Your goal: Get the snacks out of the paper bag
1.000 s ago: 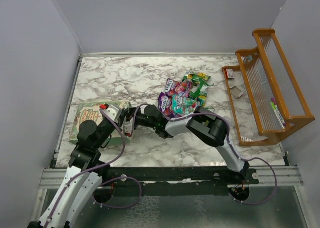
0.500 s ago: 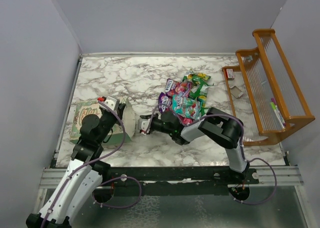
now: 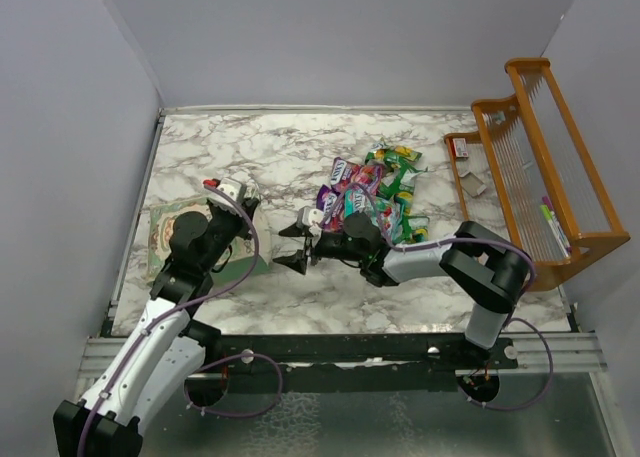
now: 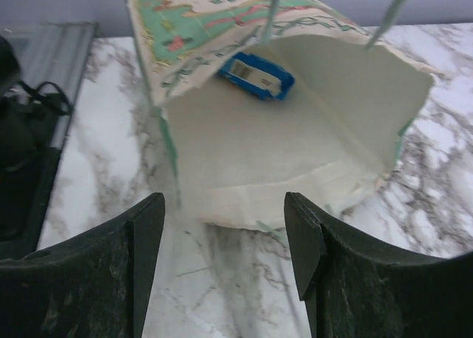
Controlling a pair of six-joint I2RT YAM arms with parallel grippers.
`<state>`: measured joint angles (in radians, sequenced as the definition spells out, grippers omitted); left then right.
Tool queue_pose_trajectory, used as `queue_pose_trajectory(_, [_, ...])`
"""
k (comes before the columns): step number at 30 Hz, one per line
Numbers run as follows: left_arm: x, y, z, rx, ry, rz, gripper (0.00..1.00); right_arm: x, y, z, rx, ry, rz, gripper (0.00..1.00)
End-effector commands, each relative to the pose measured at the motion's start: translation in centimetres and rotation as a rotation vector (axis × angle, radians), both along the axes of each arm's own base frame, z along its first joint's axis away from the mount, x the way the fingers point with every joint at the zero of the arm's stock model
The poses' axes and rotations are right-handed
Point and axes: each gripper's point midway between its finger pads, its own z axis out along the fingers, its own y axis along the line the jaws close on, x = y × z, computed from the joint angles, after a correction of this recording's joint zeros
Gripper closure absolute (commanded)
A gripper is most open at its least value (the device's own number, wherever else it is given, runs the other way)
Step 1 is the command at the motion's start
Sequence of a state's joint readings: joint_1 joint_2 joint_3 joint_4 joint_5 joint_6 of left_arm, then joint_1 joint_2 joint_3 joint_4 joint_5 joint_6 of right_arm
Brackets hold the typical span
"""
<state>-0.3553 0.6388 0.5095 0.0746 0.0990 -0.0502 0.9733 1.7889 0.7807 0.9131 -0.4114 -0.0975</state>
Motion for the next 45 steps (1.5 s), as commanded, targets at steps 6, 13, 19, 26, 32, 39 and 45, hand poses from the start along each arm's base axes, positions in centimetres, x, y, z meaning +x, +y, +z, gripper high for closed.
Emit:
queue_pose_trajectory(6, [0.9,-4.1,2.5,0.012,-0.047,-0.220,1.00,-2.7,1.4,1.9,0.188,0.226,0.139,0.34])
queue_pose_trajectory(13, [3.6,-6.5,3.4,0.035,-0.028,-0.296,1.00,0.2,-0.2,1.7,0.160,0.149,-0.025,0.36])
queue_pose_trajectory(19, [5.1,-9.8,6.0,0.060,-0.090,-0.443,1.00,2.5,-5.6,2.8,0.141,0.107,-0.164,0.36])
queue_pose_trajectory(26, [-1.0,-10.3,4.8,0.048,-0.076,-0.603,1.00,2.2,-10.2,8.4,0.148,0.012,-0.292,0.34])
queue_pose_trajectory(32, [-8.4,-7.4,0.2,-0.049,0.054,-0.573,1.00,5.9,-12.9,7.8,0.108,0.098,-0.561,0.18])
queue_pose_trajectory(39, [-7.7,-1.5,4.4,-0.147,-0.184,-0.203,1.00,7.1,-9.6,4.8,0.072,0.404,-0.539,0.17])
queue_pose_trajectory(45, [-5.9,-0.5,2.7,-0.100,-0.124,-0.110,1.00,0.8,-6.5,4.4,0.025,0.220,-0.119,0.22])
